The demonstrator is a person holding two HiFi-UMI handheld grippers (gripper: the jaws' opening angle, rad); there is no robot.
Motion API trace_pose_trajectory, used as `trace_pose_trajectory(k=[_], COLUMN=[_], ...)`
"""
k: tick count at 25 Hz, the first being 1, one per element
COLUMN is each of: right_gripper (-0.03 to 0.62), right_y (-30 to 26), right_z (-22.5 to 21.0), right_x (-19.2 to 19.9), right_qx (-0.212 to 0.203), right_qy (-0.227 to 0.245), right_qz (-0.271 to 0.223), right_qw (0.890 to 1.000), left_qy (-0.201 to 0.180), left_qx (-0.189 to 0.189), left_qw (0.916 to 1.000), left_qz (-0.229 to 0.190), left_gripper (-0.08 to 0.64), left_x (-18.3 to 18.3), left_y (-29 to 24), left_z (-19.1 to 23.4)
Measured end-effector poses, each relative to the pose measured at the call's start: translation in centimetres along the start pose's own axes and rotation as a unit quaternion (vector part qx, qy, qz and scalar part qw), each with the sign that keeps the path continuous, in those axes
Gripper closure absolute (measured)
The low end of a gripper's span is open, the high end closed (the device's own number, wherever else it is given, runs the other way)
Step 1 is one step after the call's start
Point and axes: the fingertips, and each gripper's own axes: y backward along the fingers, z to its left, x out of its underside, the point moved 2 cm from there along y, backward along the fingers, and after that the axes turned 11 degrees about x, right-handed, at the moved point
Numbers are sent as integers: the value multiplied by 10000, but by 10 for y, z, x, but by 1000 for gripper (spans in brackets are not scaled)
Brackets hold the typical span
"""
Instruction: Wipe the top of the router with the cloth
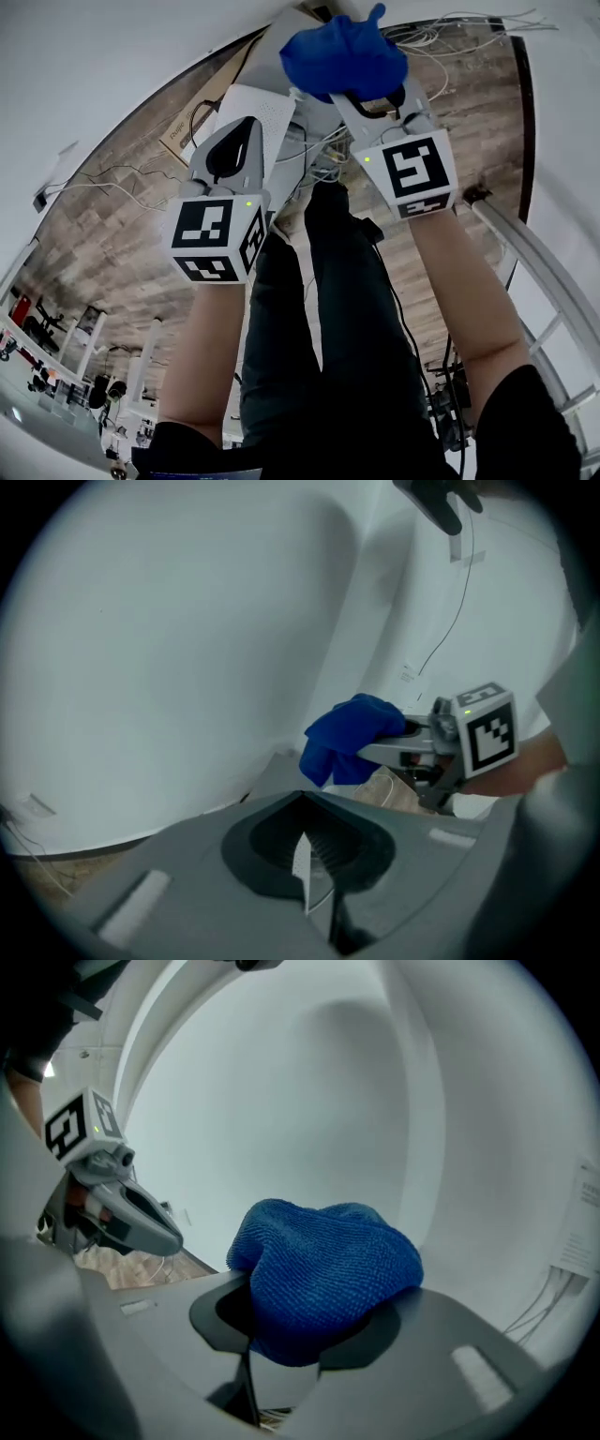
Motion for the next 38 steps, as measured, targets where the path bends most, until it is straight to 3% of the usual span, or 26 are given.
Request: trace_pose_trajectory(k=[6, 11, 22, 27, 31, 34, 38], right_gripper=[426, 428, 428, 428, 428, 428, 428], right_y=[-61, -67, 2, 32, 19, -4, -36], right_z=[30, 48, 46, 84, 136, 181, 235], right_x=[78, 100, 36, -5, -8, 18, 51], right_qx=[-600, -696, -320, -257, -604, -1065, -1817], right_qy=[170, 74, -8, 14, 137, 370, 878], right_qz=[436, 540, 217, -189, -293, -58, 288], right_qw=[9971, 9961, 9993, 9995, 9976, 9936, 9790], left_qy=[251, 346, 58, -4, 109, 464, 919], left_qx=[143, 217, 292, 170, -82, -282, -474], left_qw=[9994, 9991, 9995, 9996, 9994, 9980, 9941], left_qz=[194, 138, -112, -231, -320, -317, -339], left_gripper=[560, 560, 560, 560, 560, 560, 560], left_x=[33, 39, 13, 24, 49, 85, 128], left_y=[-39, -47, -2, 43, 74, 91, 101], left_z=[3, 5, -1, 13, 37, 56, 85])
